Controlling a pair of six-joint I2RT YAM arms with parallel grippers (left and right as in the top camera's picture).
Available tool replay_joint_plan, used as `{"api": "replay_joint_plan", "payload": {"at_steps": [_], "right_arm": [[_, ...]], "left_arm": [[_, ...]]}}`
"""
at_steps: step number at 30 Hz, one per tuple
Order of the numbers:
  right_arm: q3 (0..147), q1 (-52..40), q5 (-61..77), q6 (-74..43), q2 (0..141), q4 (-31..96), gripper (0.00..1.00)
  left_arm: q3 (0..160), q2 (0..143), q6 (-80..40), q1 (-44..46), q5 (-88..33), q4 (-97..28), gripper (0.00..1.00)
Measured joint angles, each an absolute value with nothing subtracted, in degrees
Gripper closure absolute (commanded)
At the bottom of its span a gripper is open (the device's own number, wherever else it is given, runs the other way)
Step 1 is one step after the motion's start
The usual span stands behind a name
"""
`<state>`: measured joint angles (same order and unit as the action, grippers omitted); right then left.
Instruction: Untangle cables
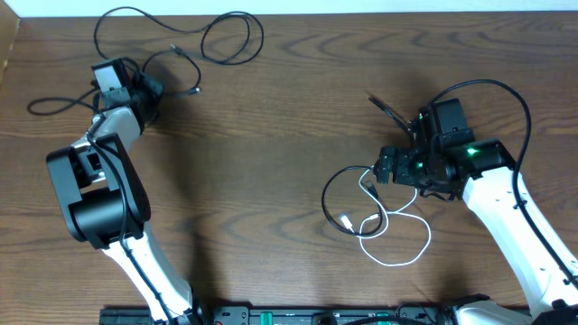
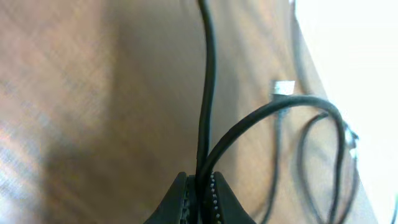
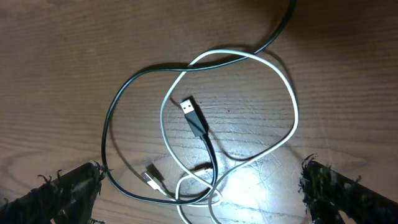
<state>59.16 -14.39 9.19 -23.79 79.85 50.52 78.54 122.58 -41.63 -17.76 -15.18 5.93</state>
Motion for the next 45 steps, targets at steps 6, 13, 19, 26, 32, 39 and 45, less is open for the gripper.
{"api": "replay_joint_plan", "payload": {"at_steps": [6,13,19,26,32,39,45], "right_arm": [[59.2,-14.4,9.2,-23.8,79.9,50.5,0.01],[59.2,-14.4,9.3,-23.9,79.9,50.5,0.01],[59.2,-14.4,9.4,-24.7,79.9,51.3,0.01],[59.2,-14.4,9.5,-25.1,79.9,51.6,0.01],[59.2,-14.4,9.5,-25.2,79.9,52.5,0.01],[59.2,-14.4,9.6,-25.2,79.9,52.5,0.01],[59.2,-14.4,9.6,-25.2,79.9,52.2,0.01]], "left_arm": [[88.4,122.6,-41.7,-17.8,-15.2,5.9,0.93],[95.9,122.8,-39.8,-17.8,-15.2,3.6,0.30],[96.3,125.7,-34.6,-17.8,-15.1,-1.7,0.15],[97.1,126.6,-26.4,-18.2,-14.7,-12.5,0.14],[101.8,126.5,-20.2,-19.8,-8.5,-22.8,0.14],[102.5,126.1,-12.0,-20.1,3.7,-26.4,0.14],[102.5,126.1,-9.8,-20.1,6.2,-32.2,0.14]]}}
